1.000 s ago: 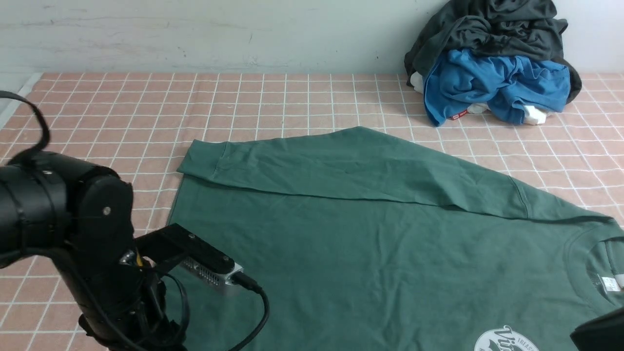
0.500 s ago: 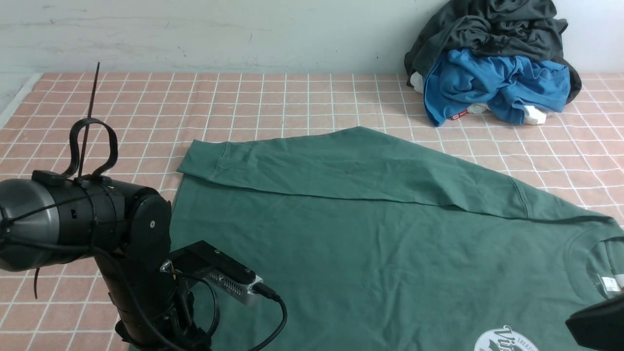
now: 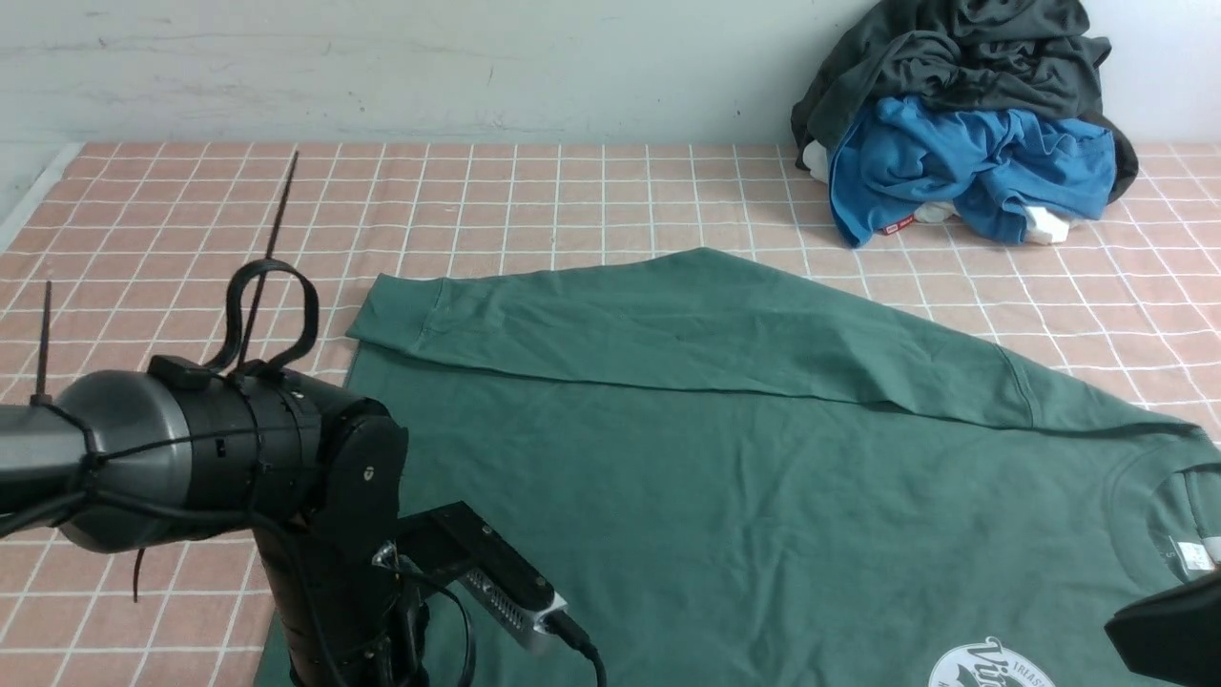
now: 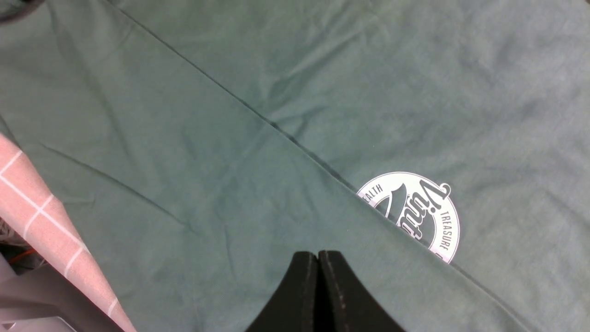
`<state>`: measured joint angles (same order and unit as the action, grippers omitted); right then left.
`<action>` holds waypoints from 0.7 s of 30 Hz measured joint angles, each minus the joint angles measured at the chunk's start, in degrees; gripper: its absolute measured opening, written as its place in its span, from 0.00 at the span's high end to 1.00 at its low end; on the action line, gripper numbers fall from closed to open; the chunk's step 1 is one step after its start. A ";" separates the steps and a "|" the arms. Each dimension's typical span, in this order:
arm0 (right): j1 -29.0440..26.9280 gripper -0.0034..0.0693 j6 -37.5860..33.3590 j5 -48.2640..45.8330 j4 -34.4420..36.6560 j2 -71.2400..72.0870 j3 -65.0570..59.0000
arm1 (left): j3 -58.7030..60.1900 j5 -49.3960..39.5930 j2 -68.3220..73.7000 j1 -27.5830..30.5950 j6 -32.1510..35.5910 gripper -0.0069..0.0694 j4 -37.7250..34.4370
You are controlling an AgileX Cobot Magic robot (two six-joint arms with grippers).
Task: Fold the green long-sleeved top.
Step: Use the left arm to clamp the cuff closest to it, then use the left arm to drag and place the cuff at the centered position on the left edge of the fabric
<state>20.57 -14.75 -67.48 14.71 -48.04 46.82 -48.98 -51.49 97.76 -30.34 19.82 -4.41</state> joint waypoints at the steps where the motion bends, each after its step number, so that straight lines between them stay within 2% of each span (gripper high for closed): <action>1: 0.00 0.97 0.00 0.00 0.00 0.00 0.00 | -0.01 -0.12 0.00 -0.46 -0.06 0.86 0.67; 9: 0.00 0.97 0.00 0.01 0.00 0.00 0.00 | -4.70 -5.46 0.36 -1.17 -5.03 0.87 7.71; 15: 0.00 0.97 0.00 0.06 0.00 0.00 0.00 | -19.47 -9.74 0.39 -1.17 -5.47 0.87 13.65; 21: 0.00 0.97 0.00 0.11 0.00 0.00 0.00 | -30.48 -12.85 2.64 0.75 -4.85 0.87 14.93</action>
<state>20.57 -14.75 -67.36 14.71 -48.04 46.82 -79.46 -64.33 100.40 -29.59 14.97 10.52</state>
